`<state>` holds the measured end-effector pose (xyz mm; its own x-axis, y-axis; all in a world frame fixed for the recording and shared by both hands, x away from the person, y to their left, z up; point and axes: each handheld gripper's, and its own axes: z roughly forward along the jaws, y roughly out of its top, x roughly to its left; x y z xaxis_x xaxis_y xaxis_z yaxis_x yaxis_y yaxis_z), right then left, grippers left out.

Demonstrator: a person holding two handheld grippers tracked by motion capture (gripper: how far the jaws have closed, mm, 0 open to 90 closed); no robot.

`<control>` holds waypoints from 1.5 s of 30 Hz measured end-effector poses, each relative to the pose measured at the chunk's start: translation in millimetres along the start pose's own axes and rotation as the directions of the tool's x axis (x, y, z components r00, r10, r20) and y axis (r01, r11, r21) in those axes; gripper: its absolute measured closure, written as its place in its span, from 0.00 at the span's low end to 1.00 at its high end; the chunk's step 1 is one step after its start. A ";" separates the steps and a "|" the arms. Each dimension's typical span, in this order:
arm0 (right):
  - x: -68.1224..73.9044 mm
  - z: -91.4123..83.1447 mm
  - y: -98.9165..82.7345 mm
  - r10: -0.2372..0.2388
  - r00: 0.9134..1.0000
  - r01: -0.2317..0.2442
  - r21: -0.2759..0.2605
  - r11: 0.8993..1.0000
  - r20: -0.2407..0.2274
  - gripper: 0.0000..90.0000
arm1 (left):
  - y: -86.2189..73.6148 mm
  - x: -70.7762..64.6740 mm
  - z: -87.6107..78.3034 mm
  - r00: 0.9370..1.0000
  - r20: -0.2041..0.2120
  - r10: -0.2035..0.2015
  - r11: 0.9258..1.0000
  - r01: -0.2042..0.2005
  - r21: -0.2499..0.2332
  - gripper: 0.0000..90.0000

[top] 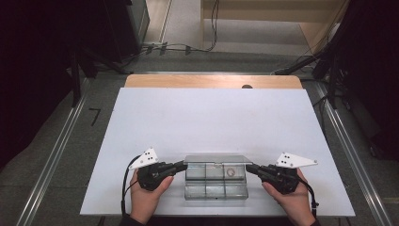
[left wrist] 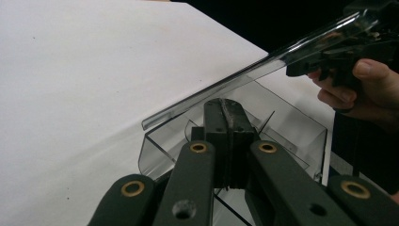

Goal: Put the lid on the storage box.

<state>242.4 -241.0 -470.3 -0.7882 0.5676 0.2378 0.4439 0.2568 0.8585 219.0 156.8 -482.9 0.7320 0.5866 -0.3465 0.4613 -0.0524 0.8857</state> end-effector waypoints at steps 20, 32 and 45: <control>7.6 -3.0 -7.7 -0.039 0.999 0.039 -0.012 0.999 -0.007 0.97 | -10.3 -7.2 -9.9 1.000 0.017 0.001 1.000 -0.001 0.005 0.99; 11.0 -4.1 -15.9 -0.049 0.999 0.049 0.001 0.999 -0.011 0.97 | -19.1 -10.2 -17.4 1.000 0.014 -0.011 1.000 0.011 0.010 0.99; 13.4 -1.2 -28.0 -0.050 0.999 0.050 0.047 0.998 -0.011 0.97 | -28.6 -12.3 -15.8 1.000 0.002 -0.019 0.996 0.019 0.082 0.99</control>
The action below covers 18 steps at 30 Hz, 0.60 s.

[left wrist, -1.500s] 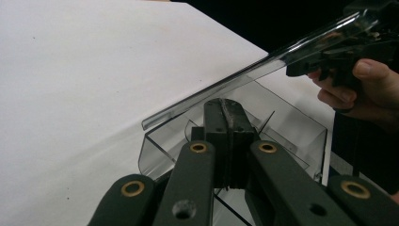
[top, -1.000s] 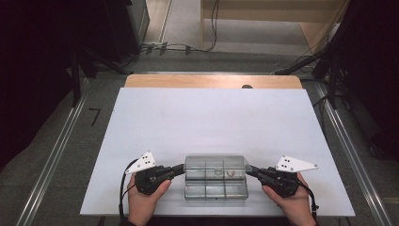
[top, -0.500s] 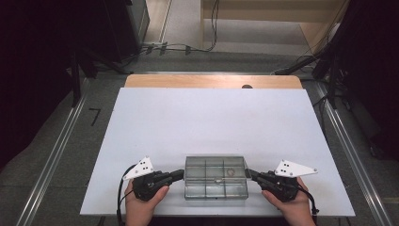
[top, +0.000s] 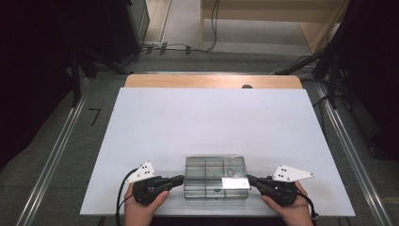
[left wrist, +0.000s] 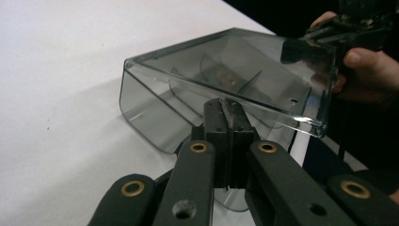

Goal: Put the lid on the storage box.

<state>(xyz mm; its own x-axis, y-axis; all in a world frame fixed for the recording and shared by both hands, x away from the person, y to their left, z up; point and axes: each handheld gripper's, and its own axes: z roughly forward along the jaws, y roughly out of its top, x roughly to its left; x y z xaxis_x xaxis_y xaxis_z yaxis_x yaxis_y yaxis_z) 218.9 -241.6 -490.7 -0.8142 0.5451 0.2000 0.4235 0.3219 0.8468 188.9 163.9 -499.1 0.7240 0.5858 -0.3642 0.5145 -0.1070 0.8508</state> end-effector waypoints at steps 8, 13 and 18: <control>0.7 -0.6 -3.4 -0.005 1.000 0.005 0.000 1.000 0.003 0.97 | -3.1 1.0 3.6 1.000 0.010 -0.015 0.999 0.014 0.029 0.99; 1.8 -3.4 -5.6 -0.003 1.000 0.003 0.004 1.000 0.015 0.97 | -3.8 0.4 4.9 1.000 0.015 -0.017 0.999 0.016 0.040 0.99; 3.2 -3.7 -7.0 -0.018 0.999 0.018 0.015 1.000 0.035 0.97 | -4.4 0.8 5.5 1.000 0.009 -0.017 0.999 0.016 0.047 0.99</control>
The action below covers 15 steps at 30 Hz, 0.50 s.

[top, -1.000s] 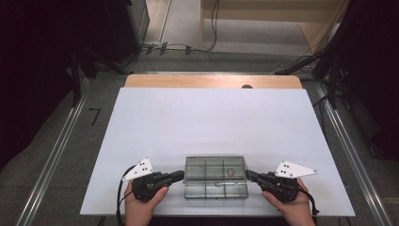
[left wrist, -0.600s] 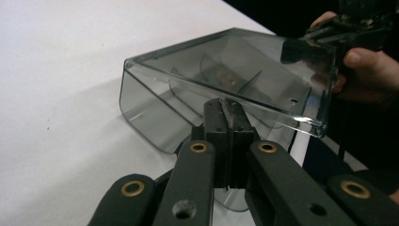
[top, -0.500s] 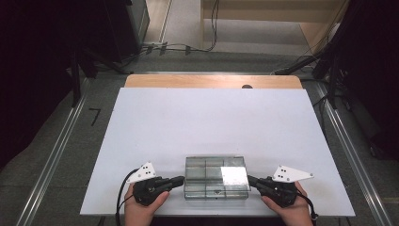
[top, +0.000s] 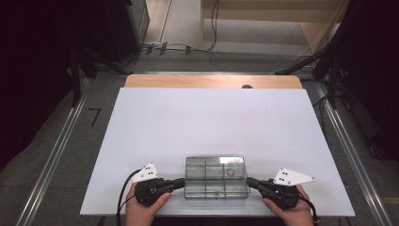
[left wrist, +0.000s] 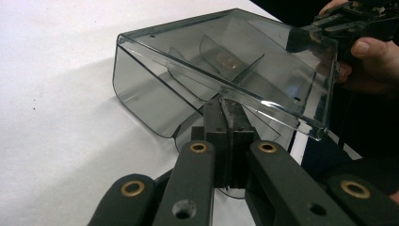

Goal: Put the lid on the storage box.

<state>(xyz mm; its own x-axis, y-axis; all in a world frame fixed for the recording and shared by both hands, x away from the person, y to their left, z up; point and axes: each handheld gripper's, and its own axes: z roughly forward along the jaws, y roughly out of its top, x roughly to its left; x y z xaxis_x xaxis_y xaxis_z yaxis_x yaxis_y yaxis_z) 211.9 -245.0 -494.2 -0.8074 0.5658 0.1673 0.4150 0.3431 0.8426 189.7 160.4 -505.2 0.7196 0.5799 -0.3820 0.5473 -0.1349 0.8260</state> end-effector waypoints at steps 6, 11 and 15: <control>-0.6 0.8 -2.4 -0.002 1.000 0.002 0.010 1.000 0.002 0.97 | -0.8 1.3 0.8 1.000 0.001 -0.007 1.000 0.007 0.008 0.99; -1.3 1.6 -3.3 0.008 1.000 -0.008 0.015 1.000 0.003 0.97 | -1.0 1.9 0.8 1.000 0.002 -0.007 1.000 0.007 0.012 0.99; -1.5 1.9 -3.7 0.008 1.000 -0.008 0.020 1.000 0.005 0.97 | -1.3 1.9 1.1 1.000 0.000 -0.012 1.000 0.012 0.015 0.99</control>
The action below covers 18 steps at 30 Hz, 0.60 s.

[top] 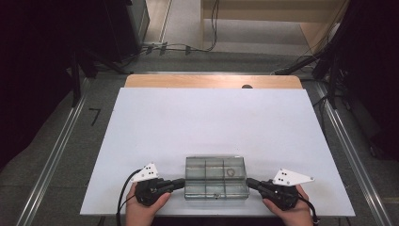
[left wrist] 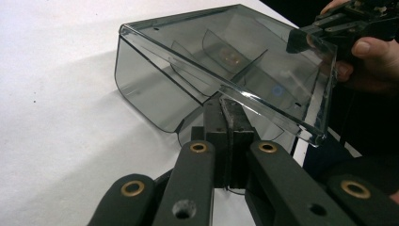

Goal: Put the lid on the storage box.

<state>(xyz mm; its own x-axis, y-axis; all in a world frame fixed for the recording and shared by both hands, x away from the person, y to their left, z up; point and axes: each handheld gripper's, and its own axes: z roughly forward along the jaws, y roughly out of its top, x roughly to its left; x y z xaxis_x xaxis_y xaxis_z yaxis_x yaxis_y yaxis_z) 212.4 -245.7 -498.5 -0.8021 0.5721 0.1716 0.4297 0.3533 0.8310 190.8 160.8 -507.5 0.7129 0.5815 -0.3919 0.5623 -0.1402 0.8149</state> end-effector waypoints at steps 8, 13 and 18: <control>-0.9 0.8 -0.9 -0.002 1.000 0.002 0.003 1.000 0.000 0.97 | -0.6 1.3 0.5 1.000 0.000 0.005 1.000 -0.005 0.009 0.99; -0.8 1.0 -1.1 -0.005 1.000 0.005 0.002 1.000 0.001 0.97 | -0.8 1.7 0.7 1.000 0.002 0.004 1.000 -0.004 0.011 0.99; -0.7 1.2 -1.6 -0.007 1.000 0.007 0.011 1.000 0.006 0.97 | -1.0 2.1 0.8 1.000 0.001 0.002 1.000 -0.002 0.014 0.99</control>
<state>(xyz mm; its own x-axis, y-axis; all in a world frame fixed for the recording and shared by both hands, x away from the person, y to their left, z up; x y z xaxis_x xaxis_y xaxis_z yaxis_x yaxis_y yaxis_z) 212.7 -245.8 -500.6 -0.8029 0.5736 0.1625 0.4284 0.3655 0.8264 192.1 161.5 -509.5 0.7146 0.5803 -0.3906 0.5667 -0.1528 0.8097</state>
